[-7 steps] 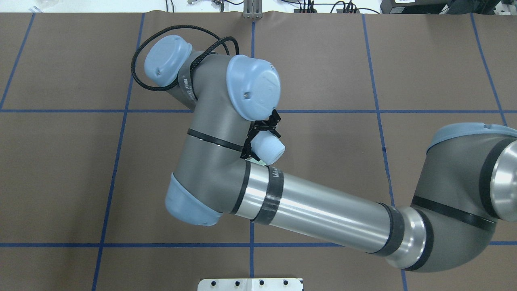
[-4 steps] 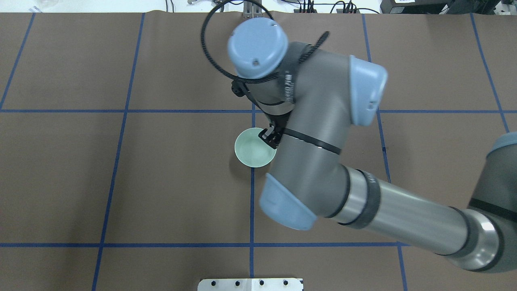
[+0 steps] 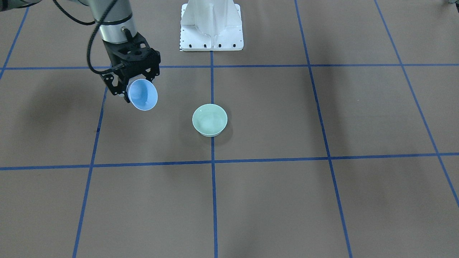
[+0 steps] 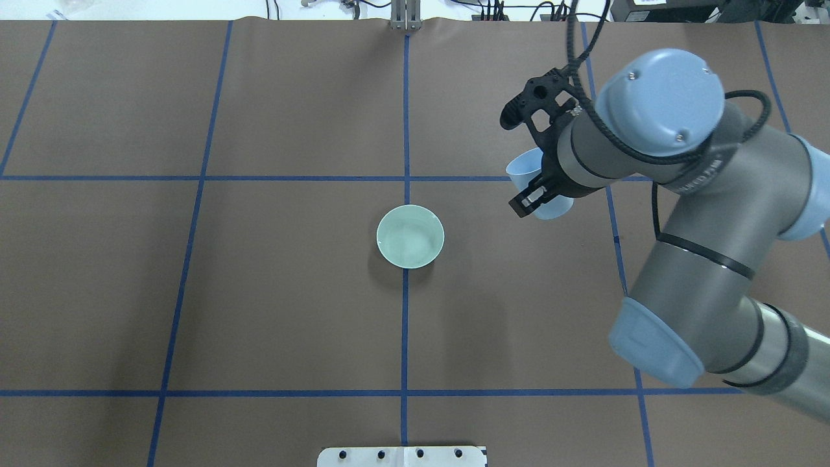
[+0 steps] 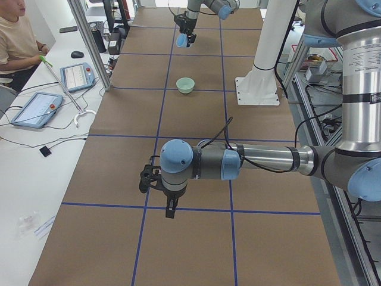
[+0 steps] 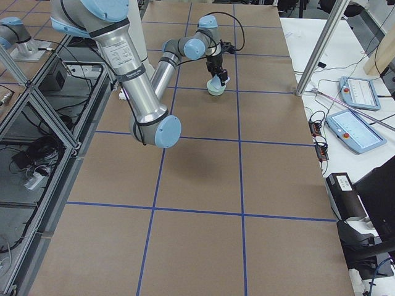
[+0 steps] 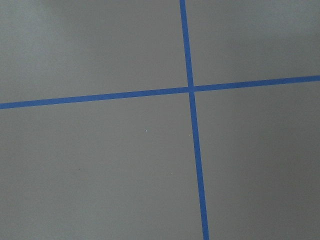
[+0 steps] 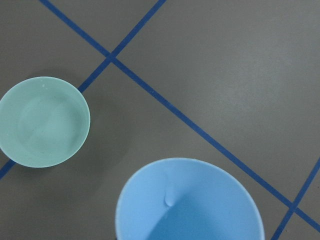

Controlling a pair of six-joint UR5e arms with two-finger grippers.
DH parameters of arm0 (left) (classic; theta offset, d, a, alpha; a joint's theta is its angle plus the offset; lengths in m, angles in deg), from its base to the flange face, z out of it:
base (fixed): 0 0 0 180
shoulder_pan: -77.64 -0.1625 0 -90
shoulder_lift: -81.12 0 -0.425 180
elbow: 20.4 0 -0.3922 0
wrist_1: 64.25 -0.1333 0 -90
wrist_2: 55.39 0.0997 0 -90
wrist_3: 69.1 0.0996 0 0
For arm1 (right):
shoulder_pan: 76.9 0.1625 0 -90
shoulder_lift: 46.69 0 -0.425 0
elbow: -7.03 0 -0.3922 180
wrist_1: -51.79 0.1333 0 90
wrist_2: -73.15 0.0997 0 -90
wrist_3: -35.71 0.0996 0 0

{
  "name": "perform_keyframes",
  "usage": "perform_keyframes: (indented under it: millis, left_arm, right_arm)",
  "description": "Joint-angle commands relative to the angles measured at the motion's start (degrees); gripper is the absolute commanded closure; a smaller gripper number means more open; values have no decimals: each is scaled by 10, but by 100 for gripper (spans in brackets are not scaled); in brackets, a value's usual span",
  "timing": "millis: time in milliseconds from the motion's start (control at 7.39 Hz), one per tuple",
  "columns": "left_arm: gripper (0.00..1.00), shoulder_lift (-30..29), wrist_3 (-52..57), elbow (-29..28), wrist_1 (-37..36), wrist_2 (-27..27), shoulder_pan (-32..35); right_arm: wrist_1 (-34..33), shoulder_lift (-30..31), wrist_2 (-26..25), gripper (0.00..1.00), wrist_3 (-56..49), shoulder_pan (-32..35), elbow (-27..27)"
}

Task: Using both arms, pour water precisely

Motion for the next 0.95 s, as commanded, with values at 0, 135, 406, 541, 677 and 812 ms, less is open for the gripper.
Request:
perform_keyframes:
  millis: [0, 135, 406, 541, 677, 812]
  left_arm:
    - [0, -1, 0, 1, 0, 0, 0]
    - [0, -1, 0, 2, 1, 0, 0]
    - [0, -1, 0, 2, 1, -1, 0]
    - [0, -1, 0, 2, 2, -1, 0]
    - [0, -1, 0, 2, 1, -1, 0]
    - [0, -1, 0, 3, 2, -1, 0]
  right_arm:
    - [170, 139, -52, 100, 99, 11, -43]
    - [269, 209, -88, 100, 126, 9, -40]
    - [534, 349, -177, 100, 205, 7, 25]
    - [654, 380, -219, 100, 207, 5, 95]
    - [714, 381, -257, 100, 218, 0, 145]
    - [720, 381, -294, 100, 227, -12, 159]
